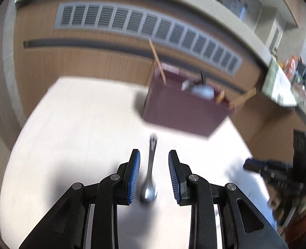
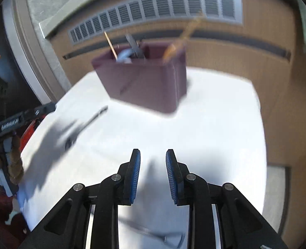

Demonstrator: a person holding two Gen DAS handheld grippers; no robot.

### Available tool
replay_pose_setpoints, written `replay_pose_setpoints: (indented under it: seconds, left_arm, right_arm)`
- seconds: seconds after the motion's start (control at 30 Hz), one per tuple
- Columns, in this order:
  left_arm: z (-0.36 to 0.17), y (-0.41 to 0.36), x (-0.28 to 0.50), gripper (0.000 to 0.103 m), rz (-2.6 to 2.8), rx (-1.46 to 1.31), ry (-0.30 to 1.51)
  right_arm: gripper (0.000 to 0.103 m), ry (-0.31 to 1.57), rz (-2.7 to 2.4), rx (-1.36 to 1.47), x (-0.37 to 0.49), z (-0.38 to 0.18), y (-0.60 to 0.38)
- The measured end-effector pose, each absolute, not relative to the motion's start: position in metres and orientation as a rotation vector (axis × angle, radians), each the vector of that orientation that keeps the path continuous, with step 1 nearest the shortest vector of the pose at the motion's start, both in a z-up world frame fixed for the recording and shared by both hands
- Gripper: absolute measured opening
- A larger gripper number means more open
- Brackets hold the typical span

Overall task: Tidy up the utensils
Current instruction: 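Grasp the metal shovel-shaped spatula with the right gripper while the left gripper approaches the smiley spoon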

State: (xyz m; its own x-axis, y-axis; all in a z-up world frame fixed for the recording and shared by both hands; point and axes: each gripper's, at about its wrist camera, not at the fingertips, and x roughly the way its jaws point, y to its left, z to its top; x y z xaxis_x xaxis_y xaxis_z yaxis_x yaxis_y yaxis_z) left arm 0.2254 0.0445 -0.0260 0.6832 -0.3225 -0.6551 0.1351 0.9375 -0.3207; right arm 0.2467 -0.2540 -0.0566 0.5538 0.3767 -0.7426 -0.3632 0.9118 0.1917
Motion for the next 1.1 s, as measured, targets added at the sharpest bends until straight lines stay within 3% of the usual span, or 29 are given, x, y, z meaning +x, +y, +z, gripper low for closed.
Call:
replay_pose_setpoints:
  seconds: [0.37,0.6,0.87,1.1]
  left_arm:
    - [-0.063,0.077,0.192,0.029,-0.151,-0.347,0.887]
    - [-0.063,0.077,0.192,0.029,-0.156,-0.351,0.89]
    - [-0.073,0.069,0.194,0.029,-0.175,-0.324,0.929]
    - [-0.075,0.063,0.194,0.029,-0.209,-0.273,0.948]
  right_arm:
    - [0.029,0.987,0.511,0.144,0.188,-0.096,-0.267]
    - [0.039,0.929,0.586,-0.109,0.164,-0.096,-0.205]
    - [0.039,0.869,0.657,-0.37,0.172,-0.096,-0.159]
    - [0.039,0.877,0.717,-0.42,0.185,-0.094,-0.153]
